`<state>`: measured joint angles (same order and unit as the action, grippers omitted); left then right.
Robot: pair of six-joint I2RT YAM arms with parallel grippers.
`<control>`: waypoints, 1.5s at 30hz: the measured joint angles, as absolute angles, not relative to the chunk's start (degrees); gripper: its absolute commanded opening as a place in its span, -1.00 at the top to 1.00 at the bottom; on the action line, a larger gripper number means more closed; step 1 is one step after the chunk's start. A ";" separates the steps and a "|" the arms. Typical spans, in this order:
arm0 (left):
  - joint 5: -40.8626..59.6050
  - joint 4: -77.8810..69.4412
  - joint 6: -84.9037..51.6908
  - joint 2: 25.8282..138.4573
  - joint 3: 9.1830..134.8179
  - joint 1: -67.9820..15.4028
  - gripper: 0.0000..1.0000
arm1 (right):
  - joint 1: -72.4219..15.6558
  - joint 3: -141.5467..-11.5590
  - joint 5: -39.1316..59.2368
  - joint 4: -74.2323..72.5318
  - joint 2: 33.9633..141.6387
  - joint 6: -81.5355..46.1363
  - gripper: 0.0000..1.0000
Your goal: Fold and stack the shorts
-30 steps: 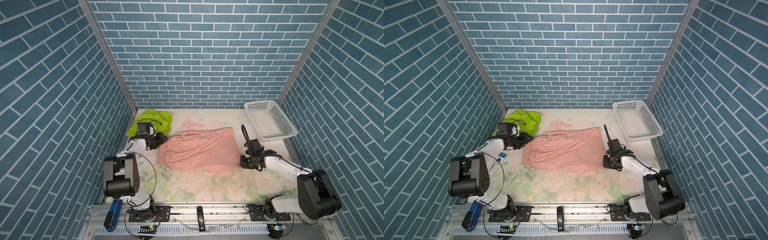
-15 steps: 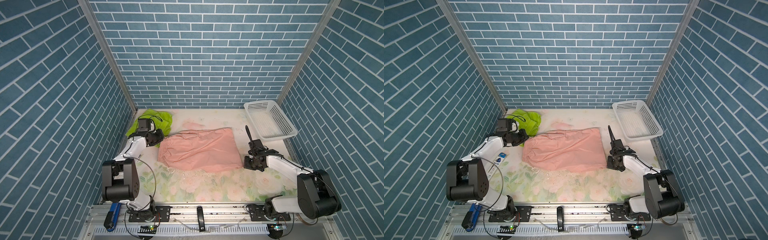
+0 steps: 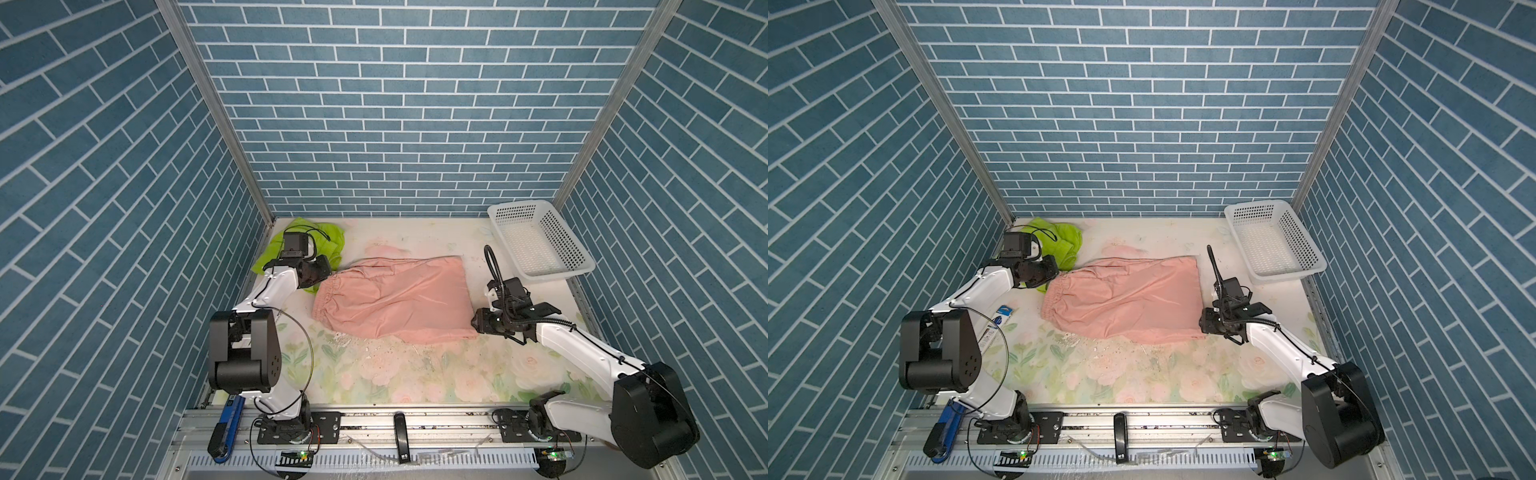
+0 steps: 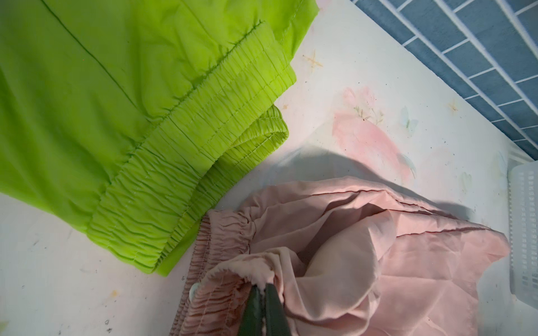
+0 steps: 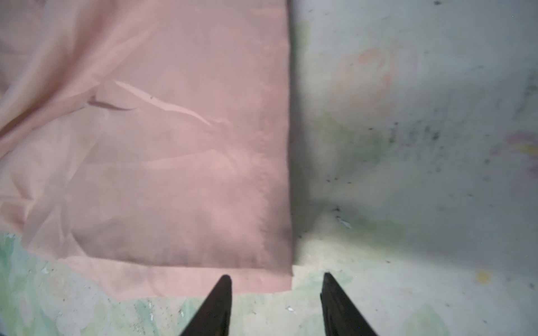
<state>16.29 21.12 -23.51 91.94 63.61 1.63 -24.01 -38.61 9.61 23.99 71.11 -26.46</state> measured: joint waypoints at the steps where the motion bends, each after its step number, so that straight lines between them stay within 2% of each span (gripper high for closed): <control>1: 16.25 21.10 -23.49 91.94 63.66 1.61 1.00 | -24.27 -38.61 9.58 23.27 72.10 -26.76 -0.13; 8: 15.51 21.43 -23.11 91.94 63.75 1.63 1.00 | -24.38 -38.39 9.74 20.84 78.46 -27.59 -0.14; 14: 15.22 21.58 -23.07 91.94 63.75 1.63 1.00 | -24.51 -36.23 10.55 19.97 78.63 -29.32 -0.16; 16: 15.22 21.61 -23.07 91.94 63.75 1.63 1.00 | -24.75 -35.92 10.79 18.96 78.72 -30.20 0.05; 20: 15.20 21.58 -23.05 91.94 63.75 1.63 1.00 | -25.04 -34.92 12.05 15.33 79.48 -32.45 0.35; 24: 14.94 21.61 -22.87 91.94 63.75 1.65 1.00 | -25.04 -34.28 13.52 11.99 80.86 -35.03 0.96; 25: 14.72 21.61 -22.76 91.94 63.75 1.65 1.00 | -25.04 -34.35 13.58 11.92 81.17 -34.94 1.00; 29: 12.43 22.02 -21.78 91.94 63.75 1.69 1.00 | -23.62 -36.75 12.40 17.10 81.08 -34.39 1.00; 33: 10.26 23.33 -20.95 91.94 63.75 1.63 1.00 | -17.26 -38.85 10.92 24.27 77.47 -32.56 1.00; 37: 9.65 23.66 -20.69 91.94 63.72 1.19 1.00 | -14.81 -42.26 9.74 29.21 75.85 -30.30 0.98; 41: 10.04 21.98 -20.58 92.27 63.64 0.34 1.00 | -14.61 -42.52 9.89 30.35 77.52 -29.08 0.52; 45: 10.87 17.65 -20.05 95.61 63.66 -1.04 1.00 | -14.55 -41.41 9.39 31.51 77.84 -28.47 0.38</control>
<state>10.87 17.65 -20.05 95.61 63.66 -1.04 -14.55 -41.41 9.39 31.51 77.84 -28.47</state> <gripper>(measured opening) 0.062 0.274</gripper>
